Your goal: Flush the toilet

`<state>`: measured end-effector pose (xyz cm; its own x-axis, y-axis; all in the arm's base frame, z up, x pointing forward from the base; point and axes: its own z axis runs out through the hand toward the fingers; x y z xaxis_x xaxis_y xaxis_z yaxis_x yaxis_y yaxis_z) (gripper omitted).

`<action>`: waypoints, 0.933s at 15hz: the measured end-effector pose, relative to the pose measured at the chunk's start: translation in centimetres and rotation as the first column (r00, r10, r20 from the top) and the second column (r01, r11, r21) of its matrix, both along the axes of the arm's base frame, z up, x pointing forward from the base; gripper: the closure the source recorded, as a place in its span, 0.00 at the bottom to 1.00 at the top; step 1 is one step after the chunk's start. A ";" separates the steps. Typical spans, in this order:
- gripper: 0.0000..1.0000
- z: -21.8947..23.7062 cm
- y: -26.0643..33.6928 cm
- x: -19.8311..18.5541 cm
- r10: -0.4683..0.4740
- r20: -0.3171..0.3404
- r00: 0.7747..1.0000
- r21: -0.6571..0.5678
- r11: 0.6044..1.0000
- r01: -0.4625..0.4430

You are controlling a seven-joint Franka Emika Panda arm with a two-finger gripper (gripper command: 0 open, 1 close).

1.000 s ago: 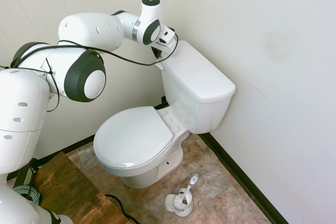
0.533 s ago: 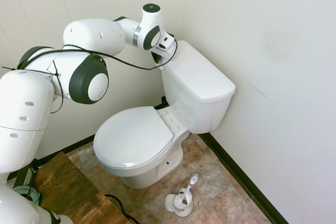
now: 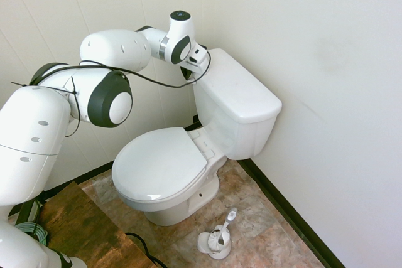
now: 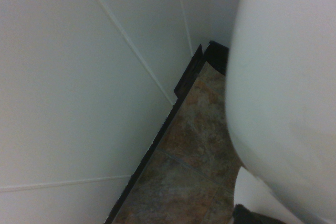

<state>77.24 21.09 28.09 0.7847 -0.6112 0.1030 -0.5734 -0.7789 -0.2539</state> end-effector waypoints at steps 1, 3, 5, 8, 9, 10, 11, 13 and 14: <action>1.00 0.0 0.0 0.0 0.000 0.000 1.000 0.000 1.000 0.000; 1.00 0.0 0.0 0.0 -0.001 -0.001 1.000 0.001 1.000 0.001; 1.00 0.2 0.0 0.1 -0.005 0.000 1.000 0.006 1.000 0.005; 1.00 1.6 0.2 0.0 -0.016 0.014 1.000 0.010 1.000 0.016; 1.00 2.4 0.2 0.0 -0.024 0.022 0.999 0.008 1.000 0.024; 1.00 3.1 0.1 -0.2 -0.034 0.027 0.999 0.004 0.999 0.034; 1.00 3.9 0.0 -0.4 -0.043 0.031 0.999 -0.002 0.999 0.044; 1.00 5.8 -0.7 -0.9 -0.063 0.042 0.997 -0.015 0.998 0.063; 1.00 6.7 -1.2 -1.2 -0.069 0.045 0.997 -0.021 0.997 0.070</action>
